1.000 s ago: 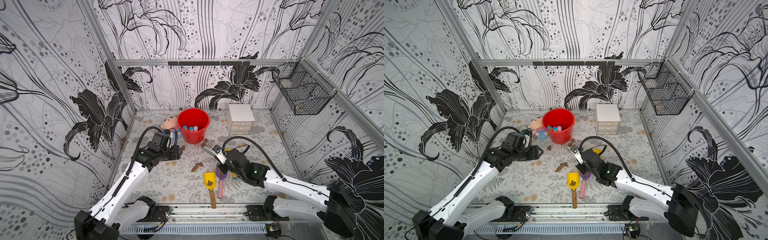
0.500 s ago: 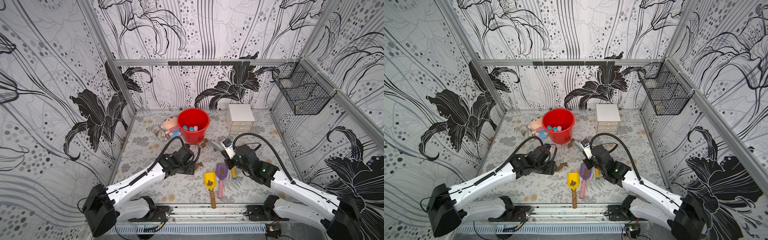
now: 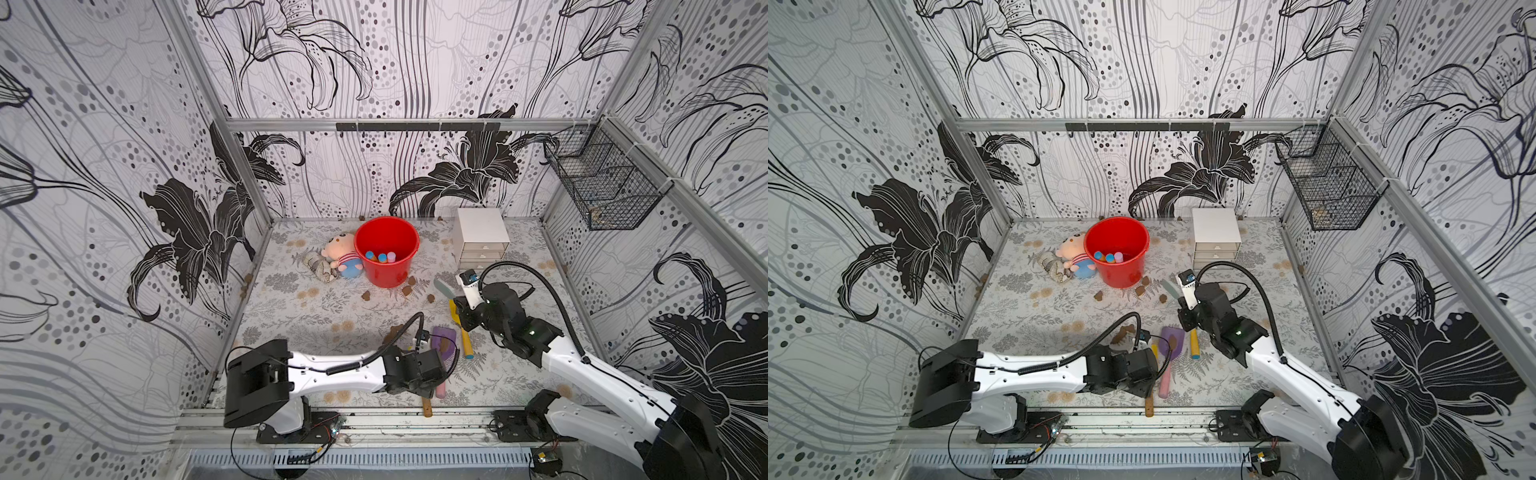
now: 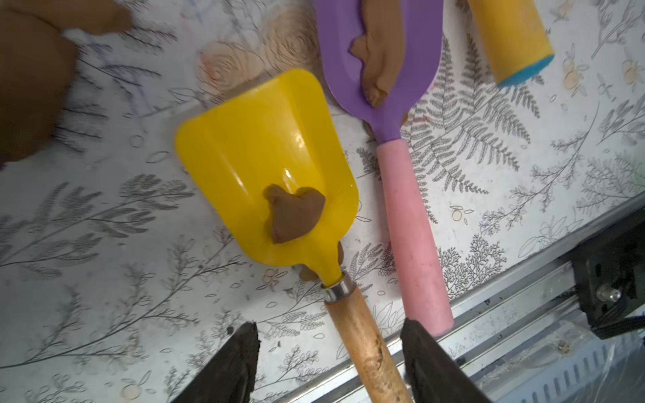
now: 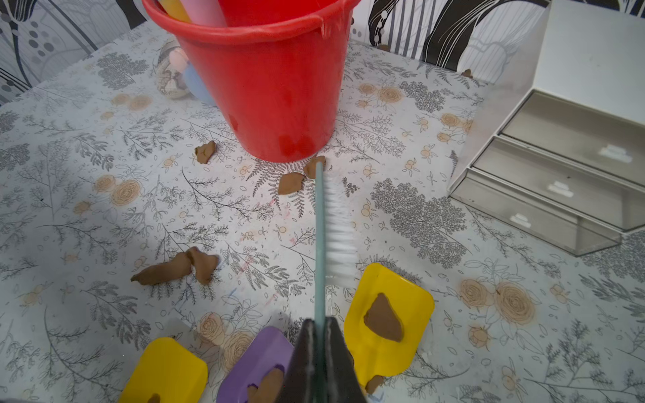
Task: Brush the soil off the hand trowel and place it into the bucket
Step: Adjust the hand trowel at the center of the board.
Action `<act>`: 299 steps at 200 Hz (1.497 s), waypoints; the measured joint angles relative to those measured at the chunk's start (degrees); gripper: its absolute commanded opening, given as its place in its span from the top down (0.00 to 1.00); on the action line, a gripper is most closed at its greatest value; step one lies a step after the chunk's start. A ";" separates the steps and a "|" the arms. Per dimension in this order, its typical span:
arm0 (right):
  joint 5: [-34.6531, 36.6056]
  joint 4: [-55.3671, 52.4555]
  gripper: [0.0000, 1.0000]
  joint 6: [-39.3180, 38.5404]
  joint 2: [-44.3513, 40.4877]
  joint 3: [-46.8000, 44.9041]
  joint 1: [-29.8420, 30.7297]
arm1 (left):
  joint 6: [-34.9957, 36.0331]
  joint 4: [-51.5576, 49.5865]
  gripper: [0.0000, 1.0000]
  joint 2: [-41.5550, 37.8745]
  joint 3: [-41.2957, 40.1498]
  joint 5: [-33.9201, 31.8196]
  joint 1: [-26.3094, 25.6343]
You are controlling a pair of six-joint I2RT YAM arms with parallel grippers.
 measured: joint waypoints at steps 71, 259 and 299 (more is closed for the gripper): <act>-0.02 -1.18 1.00 0.04 -2.16 -0.61 0.00 | -2.62 1.99 0.40 4.87 0.04 3.82 -1.33; -1.27 -1.14 1.00 0.44 -0.13 -1.53 0.00 | 7.13 -3.02 0.76 -1.16 -2.25 3.65 7.32; -1.27 -1.16 1.00 0.44 -0.13 -1.53 0.00 | 13.27 -4.98 0.72 -1.16 -2.89 3.69 10.49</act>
